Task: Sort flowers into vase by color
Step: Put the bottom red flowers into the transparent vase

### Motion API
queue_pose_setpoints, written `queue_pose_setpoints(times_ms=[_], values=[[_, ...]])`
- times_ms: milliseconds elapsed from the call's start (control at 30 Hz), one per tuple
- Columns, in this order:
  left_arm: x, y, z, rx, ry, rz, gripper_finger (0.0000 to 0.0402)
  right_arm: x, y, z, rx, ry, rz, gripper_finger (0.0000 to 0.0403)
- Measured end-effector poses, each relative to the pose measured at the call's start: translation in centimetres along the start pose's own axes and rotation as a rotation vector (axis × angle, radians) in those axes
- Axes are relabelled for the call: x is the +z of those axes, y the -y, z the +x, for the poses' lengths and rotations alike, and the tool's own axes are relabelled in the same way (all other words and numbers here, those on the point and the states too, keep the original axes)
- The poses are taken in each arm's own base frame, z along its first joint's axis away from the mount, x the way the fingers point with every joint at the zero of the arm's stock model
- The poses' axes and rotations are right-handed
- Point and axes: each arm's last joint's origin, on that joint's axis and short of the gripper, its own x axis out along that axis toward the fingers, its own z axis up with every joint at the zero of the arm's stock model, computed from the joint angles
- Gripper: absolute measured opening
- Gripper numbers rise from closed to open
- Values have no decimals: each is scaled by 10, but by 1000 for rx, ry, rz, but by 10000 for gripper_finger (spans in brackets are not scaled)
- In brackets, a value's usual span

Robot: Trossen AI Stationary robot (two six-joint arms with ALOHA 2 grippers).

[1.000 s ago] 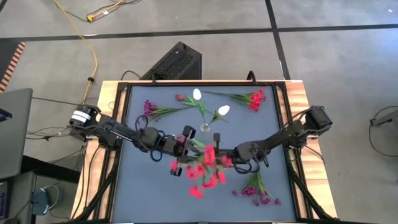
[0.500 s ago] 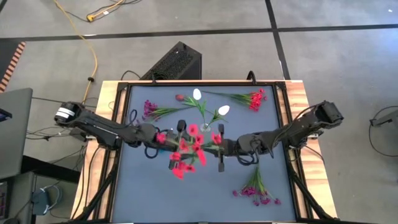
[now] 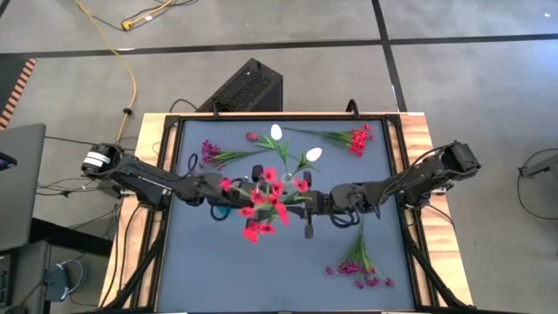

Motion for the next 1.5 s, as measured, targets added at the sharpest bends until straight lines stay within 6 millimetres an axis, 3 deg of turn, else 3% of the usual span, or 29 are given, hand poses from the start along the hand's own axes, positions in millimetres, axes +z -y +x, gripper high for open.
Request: queue_pose_setpoints(times_ms=[200, 533, 600, 833, 1000, 1267, 1500], values=[[-1, -4, 0, -2, -11, -33, 191, 0, 0, 0, -2, 0, 1, 39], [-1, -9, 1, -9, -12, -77, 28, -1, 1, 0, -6, -5, 1, 40], [-1, -9, 1, -7, -12, -75, 9, -1, 1, 0, -5, -6, 0, 55], [-1, -10, 1, 0, -11, -71, 1, -1, 2, -3, -43, -48, -8, 178], [2, -11, 0, 50, 3, -19, 0, 7, 9, -22, -44, -158, -23, 242], [-2, -41, -3, 233, 1, 43, 0, 9, 14, -60, -97, -375, 69, 254], [-20, -70, -14, 325, 57, 37, 0, 10, -10, -76, -215, -377, -6, 255]])
